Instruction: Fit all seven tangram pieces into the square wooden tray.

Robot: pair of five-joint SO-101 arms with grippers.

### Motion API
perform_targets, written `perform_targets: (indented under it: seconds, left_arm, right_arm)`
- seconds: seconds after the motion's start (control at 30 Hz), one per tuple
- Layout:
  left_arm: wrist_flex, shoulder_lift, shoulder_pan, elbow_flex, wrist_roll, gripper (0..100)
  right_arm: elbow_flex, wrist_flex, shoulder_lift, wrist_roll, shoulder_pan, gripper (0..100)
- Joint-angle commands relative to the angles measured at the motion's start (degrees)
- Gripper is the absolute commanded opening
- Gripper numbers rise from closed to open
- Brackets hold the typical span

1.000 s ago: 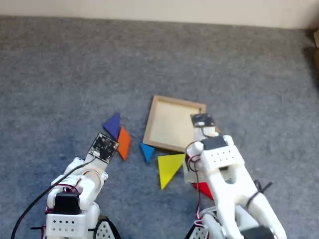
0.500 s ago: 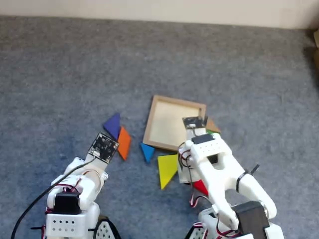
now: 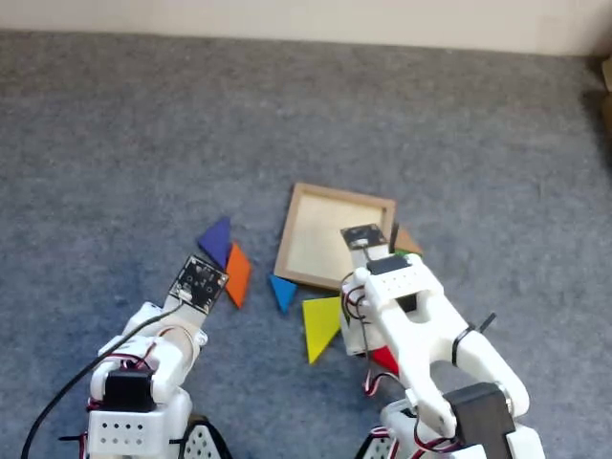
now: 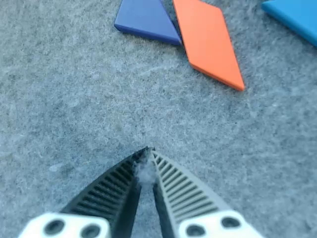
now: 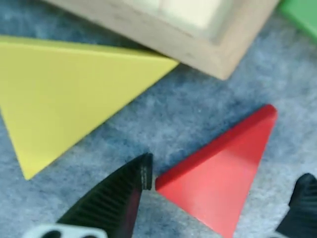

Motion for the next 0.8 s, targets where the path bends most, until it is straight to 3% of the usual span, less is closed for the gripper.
perform_targets:
  seconds: [0.0,0.17,0.43,0.77]
  left_arm:
    - [0.18,-1.27,-0.40,1.27,-0.53,1]
    - [0.18,-1.27,-0.40,1.27,-0.53,1]
    - [0.18,-1.27,-0.40,1.27,-0.53,1]
    - [0.18,-1.27,-0.40,1.27,-0.53,1]
  right_arm:
    - [0.48,1.54,0.57,0.88,-0.40,42.1]
    - [0.48,2.24,0.57,0.88,-0.48,42.1]
    - [-3.03,12.18,0.66,0.88,-0.31,42.3]
    - [-3.21,3.38,1.01,-1.41,-0.22,42.3]
